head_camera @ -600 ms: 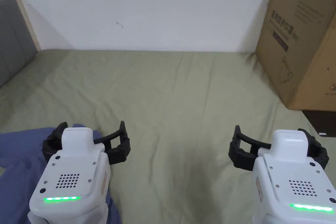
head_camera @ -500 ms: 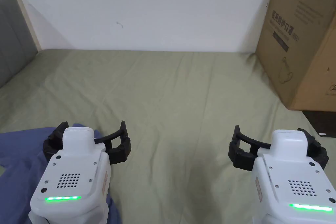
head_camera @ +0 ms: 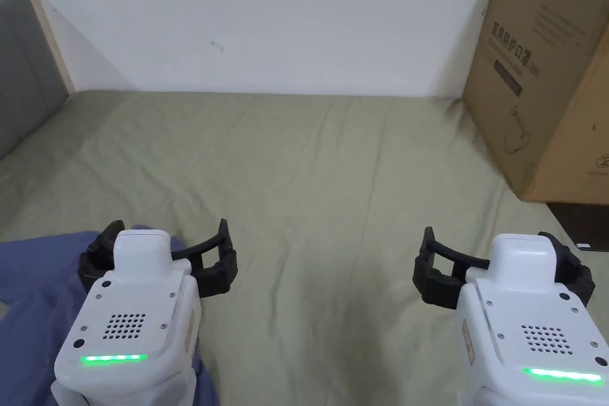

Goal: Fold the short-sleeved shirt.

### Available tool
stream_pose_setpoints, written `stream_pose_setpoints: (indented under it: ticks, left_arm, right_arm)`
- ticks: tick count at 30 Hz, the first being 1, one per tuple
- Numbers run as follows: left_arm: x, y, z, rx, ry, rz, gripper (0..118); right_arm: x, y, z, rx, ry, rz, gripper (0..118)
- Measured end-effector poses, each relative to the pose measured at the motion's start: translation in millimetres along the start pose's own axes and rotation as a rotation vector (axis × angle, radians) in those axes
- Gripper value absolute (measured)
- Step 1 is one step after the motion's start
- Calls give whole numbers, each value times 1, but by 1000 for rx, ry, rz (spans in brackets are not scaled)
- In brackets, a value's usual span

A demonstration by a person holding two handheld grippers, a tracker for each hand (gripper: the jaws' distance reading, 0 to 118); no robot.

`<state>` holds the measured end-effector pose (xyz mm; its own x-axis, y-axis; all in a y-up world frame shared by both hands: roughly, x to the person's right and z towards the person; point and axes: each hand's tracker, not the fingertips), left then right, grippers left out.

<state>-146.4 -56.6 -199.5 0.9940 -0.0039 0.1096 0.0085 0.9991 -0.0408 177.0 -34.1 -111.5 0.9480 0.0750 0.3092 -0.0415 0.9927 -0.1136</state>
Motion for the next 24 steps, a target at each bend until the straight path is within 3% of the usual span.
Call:
stream_pose_setpoints:
  ticks: [17, 18, 19, 20, 21, 22, 23, 24]
  left_arm:
    - [2, 2, 1, 0, -14, -5, 118]
    - [3, 4, 2, -4, -20, -3, 111]
    - [3, 5, 2, -8, -29, 2, 96]
    - [3, 5, 3, -13, -43, 13, 66]
    - [2, 6, 2, -26, -65, 22, 12]
    - [2, 6, -1, -56, -78, 30, 0]
    - [1, 6, -5, -79, -75, 34, 0]
    - [0, 4, -7, -76, -90, 44, 0]
  right_arm:
    - [-1, 3, 3, 6, -1, 12, 114]
    - [-1, 3, 3, 5, 4, 13, 107]
    - [-1, 4, 4, 2, 6, 13, 92]
    - [-2, 6, 6, -1, 1, 13, 61]
    - [-3, 6, 6, -5, -17, 20, 8]
    - [-4, 6, 5, -8, -19, 30, 0]
    - [-3, 5, 4, 14, -40, 71, 0]
    - [-2, 4, 5, -8, -20, 49, 0]
